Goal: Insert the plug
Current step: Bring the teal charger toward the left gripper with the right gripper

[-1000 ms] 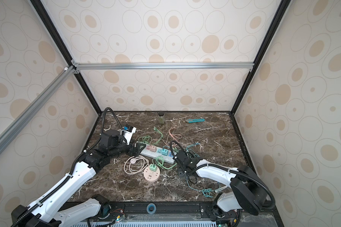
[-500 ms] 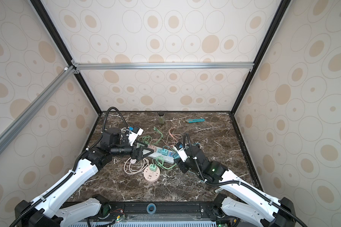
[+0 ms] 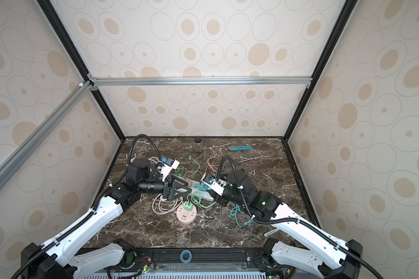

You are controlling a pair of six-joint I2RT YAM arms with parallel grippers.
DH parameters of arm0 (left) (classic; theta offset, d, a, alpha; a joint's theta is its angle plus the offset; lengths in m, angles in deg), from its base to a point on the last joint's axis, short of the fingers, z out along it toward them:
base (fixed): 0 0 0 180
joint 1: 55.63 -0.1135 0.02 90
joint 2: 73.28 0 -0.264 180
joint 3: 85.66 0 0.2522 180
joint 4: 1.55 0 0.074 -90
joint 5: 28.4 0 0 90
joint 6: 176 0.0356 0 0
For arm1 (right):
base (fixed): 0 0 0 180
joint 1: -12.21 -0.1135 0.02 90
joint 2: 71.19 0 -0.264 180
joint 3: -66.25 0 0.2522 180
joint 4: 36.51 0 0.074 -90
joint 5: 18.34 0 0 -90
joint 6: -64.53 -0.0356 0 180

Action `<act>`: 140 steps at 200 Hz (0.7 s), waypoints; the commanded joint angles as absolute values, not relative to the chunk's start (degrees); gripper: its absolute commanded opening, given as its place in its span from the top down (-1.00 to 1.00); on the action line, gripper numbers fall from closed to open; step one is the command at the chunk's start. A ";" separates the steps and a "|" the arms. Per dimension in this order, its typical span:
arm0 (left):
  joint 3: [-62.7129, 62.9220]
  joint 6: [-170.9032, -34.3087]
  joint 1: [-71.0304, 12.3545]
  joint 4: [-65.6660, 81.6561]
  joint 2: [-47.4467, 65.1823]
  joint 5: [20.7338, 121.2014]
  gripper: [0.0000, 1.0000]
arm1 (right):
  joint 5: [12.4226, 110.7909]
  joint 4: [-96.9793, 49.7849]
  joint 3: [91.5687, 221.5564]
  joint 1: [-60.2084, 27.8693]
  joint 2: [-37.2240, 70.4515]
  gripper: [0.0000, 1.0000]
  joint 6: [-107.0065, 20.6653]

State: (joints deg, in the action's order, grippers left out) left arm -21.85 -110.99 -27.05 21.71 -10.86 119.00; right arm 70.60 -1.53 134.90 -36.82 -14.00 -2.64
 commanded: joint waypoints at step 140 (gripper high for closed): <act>-19.37 -113.54 -23.76 18.23 -6.57 119.86 -0.06 | 75.90 -0.18 143.99 -45.20 -3.26 0.57 11.18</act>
State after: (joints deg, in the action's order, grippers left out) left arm -21.81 -113.27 -24.23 20.01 -6.73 119.57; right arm 74.91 1.48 142.05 -44.19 -3.86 9.29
